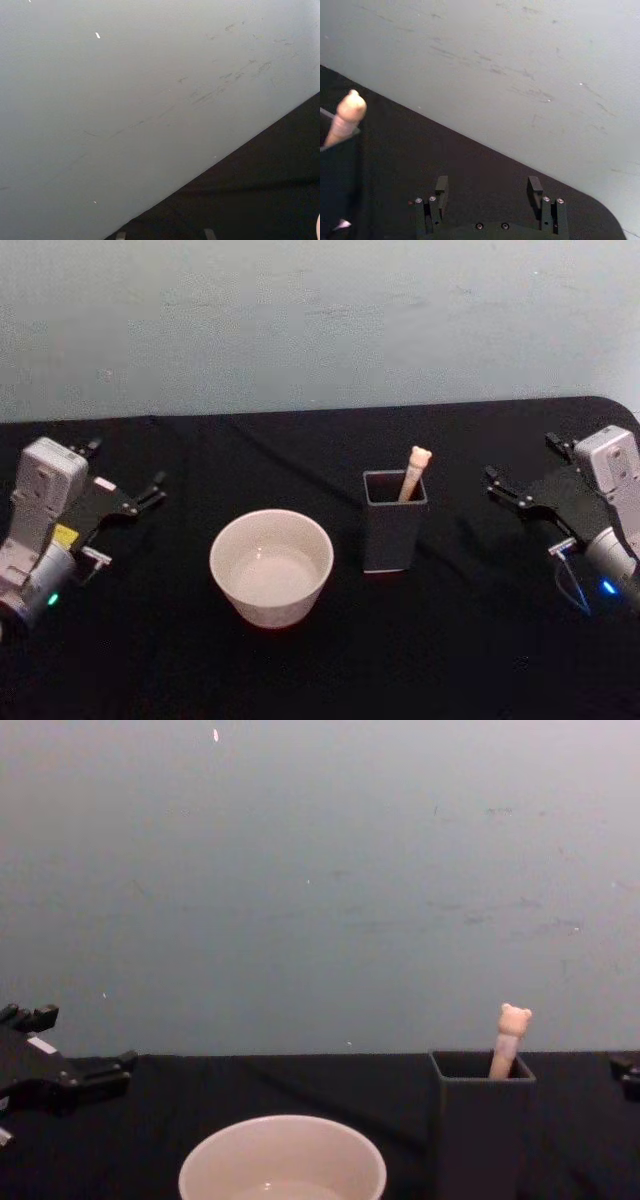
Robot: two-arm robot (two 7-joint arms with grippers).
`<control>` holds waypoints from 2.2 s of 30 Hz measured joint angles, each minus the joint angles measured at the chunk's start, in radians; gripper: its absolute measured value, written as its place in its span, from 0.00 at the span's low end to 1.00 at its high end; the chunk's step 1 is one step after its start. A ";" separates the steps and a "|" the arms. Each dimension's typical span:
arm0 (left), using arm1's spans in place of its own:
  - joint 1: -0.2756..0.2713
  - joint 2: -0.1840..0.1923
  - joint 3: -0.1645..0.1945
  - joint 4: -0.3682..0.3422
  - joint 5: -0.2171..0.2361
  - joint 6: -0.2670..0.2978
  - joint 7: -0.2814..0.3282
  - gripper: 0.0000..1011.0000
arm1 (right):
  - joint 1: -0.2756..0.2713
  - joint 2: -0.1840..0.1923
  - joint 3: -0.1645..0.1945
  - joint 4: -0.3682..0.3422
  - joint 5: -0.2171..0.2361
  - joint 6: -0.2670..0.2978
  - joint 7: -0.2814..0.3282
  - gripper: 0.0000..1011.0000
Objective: Pick up the stirring spoon with one hand, stir inside the cup, then place it back in its original position.
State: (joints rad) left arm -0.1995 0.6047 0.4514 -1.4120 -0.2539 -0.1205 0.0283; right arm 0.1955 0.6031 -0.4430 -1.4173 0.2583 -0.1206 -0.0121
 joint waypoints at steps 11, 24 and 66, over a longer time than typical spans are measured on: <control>0.000 0.000 0.000 0.000 0.000 0.000 0.000 0.99 | -0.038 0.009 0.066 -0.072 0.174 0.020 0.188 0.99; 0.000 0.000 0.000 0.000 0.000 0.000 0.000 0.99 | -0.011 0.021 0.101 -0.045 0.401 0.056 0.557 0.99; 0.000 0.000 0.000 0.000 0.000 0.000 0.000 0.99 | 0.217 -0.124 -0.011 0.235 0.368 0.023 0.770 0.99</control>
State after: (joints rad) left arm -0.1995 0.6047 0.4514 -1.4120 -0.2539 -0.1205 0.0283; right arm 0.4126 0.4791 -0.4544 -1.1824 0.6263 -0.0972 0.7581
